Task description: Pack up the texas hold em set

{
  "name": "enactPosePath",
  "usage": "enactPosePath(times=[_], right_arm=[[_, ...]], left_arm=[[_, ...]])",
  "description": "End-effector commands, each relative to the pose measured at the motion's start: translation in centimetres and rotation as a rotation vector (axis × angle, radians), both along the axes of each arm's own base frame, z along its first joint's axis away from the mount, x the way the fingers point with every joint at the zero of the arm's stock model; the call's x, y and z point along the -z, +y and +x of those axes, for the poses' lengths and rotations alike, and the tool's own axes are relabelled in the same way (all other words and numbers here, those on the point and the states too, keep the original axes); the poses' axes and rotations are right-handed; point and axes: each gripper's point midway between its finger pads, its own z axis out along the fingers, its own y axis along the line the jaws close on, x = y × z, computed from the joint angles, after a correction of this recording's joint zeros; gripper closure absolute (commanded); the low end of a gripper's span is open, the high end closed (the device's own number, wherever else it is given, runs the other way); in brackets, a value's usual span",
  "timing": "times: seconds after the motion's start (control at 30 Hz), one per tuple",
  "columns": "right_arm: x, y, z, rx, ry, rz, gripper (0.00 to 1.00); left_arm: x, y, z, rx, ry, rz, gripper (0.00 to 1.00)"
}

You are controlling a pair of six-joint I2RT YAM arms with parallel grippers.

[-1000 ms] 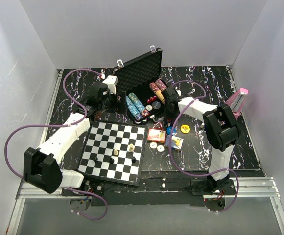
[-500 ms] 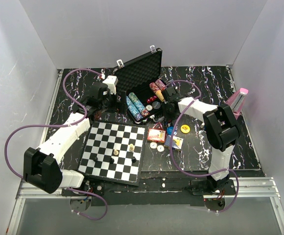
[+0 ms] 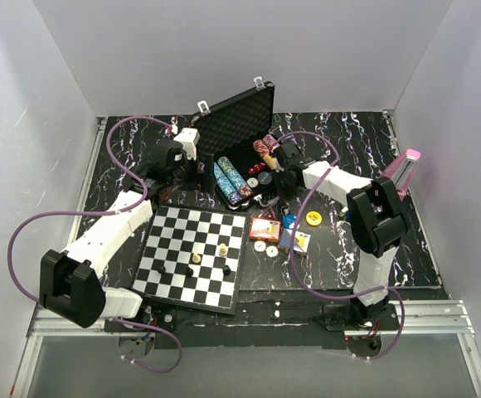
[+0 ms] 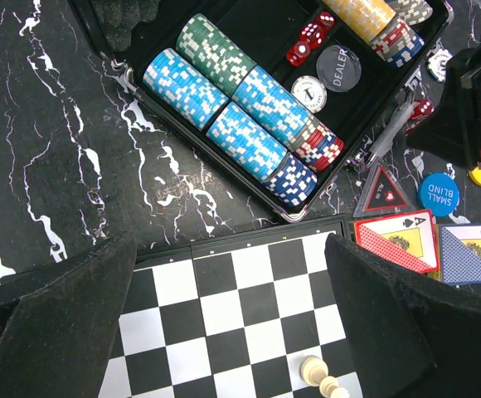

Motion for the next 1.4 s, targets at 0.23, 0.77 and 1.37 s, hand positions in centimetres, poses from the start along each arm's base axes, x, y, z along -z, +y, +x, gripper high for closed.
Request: enactPosePath(times=[0.23, 0.77, 1.37], right_arm=[[-10.8, 6.8, 5.5, -0.158, -0.158, 0.226, 0.99], [-8.4, 12.7, 10.3, -0.271, -0.164, 0.199, 0.99], [-3.8, 13.1, 10.7, -0.257, -0.100, 0.140, 0.99]], left_arm=[[-1.3, 0.0, 0.1, 0.003, -0.028, -0.015, 0.02], [-0.8, -0.3, 0.2, 0.011, -0.012, -0.022, 0.02], [-0.8, -0.3, 0.3, 0.011, -0.010, -0.018, 0.02]])
